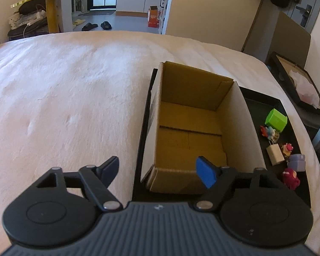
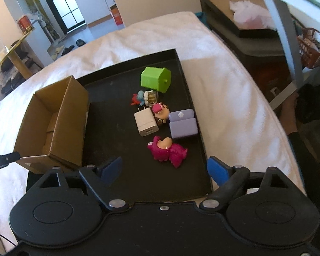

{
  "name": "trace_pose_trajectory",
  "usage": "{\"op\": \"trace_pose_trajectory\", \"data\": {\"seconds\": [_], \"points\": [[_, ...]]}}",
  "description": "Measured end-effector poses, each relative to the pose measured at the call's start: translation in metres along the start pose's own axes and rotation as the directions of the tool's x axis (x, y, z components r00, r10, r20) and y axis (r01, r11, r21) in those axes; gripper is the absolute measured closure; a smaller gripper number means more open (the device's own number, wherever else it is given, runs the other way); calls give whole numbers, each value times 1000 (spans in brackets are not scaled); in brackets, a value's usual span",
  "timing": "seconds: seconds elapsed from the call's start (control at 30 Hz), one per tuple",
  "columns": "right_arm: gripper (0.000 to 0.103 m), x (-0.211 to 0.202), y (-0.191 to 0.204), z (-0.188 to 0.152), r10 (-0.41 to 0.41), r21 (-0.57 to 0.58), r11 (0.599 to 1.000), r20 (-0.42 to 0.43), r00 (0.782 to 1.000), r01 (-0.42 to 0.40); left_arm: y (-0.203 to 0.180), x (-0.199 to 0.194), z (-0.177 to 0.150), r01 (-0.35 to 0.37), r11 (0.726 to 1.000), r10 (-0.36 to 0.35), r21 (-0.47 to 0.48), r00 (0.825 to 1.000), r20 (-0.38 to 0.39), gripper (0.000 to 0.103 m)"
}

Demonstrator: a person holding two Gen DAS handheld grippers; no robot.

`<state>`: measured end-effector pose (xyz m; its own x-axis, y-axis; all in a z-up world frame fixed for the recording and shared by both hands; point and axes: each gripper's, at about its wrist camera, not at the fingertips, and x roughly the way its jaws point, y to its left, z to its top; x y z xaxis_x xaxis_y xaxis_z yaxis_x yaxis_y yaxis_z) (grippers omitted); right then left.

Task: Organize rigid objects
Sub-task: 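Grasp the pink figure with the right gripper while the left gripper clamps the box wall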

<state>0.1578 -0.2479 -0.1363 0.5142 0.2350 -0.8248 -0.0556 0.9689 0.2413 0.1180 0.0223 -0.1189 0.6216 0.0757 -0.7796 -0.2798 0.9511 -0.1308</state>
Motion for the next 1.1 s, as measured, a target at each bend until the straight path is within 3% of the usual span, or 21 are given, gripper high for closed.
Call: {"op": "trace_pose_trajectory", "data": {"seconds": [0.23,0.4,0.77,1.03,1.1], "points": [[17,28,1,7,-3,18,1000,-27,1000,3,2,21,4,-5,999,5,-36,1000,5,40],[20,48,2,7,-4,26,1000,-48,999,5,0,31,8,2,999,-2,-51,1000,12,57],[20,85,-3,4,-13,104,994,-90,996,23,-6,40,18,10,999,-9,-46,1000,15,62],[19,95,-3,6,-63,192,979,-47,997,71,-12,47,22,-20,999,20,-44,1000,8,62],[20,99,-1,6,-61,188,980,-53,997,70,-10,48,22,-21,998,21,-53,1000,7,69]]}}
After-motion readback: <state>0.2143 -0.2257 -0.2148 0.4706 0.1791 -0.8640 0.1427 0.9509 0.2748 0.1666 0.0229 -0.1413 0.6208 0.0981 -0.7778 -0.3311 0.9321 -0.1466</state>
